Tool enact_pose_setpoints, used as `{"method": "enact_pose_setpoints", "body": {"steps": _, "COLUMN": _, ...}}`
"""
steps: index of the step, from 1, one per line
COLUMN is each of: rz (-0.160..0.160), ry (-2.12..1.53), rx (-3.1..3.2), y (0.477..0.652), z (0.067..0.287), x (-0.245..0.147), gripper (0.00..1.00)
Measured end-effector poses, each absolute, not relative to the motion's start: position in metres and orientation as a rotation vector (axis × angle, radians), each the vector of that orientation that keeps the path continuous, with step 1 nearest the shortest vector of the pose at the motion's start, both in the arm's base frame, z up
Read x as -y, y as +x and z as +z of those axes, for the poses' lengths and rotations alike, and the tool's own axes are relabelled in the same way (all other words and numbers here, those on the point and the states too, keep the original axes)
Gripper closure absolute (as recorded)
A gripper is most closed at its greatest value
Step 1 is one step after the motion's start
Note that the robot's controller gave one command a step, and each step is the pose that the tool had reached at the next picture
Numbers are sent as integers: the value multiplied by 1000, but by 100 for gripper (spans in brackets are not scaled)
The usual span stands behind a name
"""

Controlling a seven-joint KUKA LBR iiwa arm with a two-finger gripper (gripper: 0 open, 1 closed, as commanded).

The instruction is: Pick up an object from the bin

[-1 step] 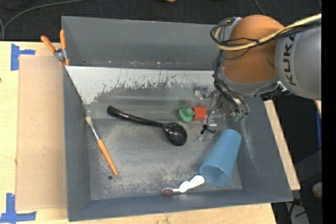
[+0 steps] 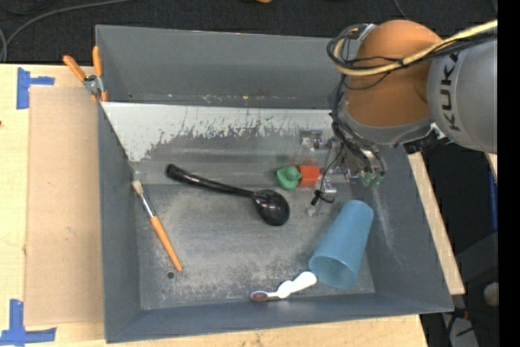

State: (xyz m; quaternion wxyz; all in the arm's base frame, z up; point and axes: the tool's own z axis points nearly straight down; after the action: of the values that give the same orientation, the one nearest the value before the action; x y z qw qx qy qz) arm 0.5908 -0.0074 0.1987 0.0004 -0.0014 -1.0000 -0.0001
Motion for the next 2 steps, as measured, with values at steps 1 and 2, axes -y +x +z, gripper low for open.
{"method": "enact_pose_setpoints", "body": {"steps": 1, "rz": -1, "ry": 18, "rx": 3147, "y": 587, "z": 278, "x": -4, "gripper": 0}}
{"method": "enact_pose_setpoints", "body": {"steps": 2, "rz": -2, "ry": 182, "rx": 3130, "y": 587, "z": 167, "x": 9, "gripper": 0}}
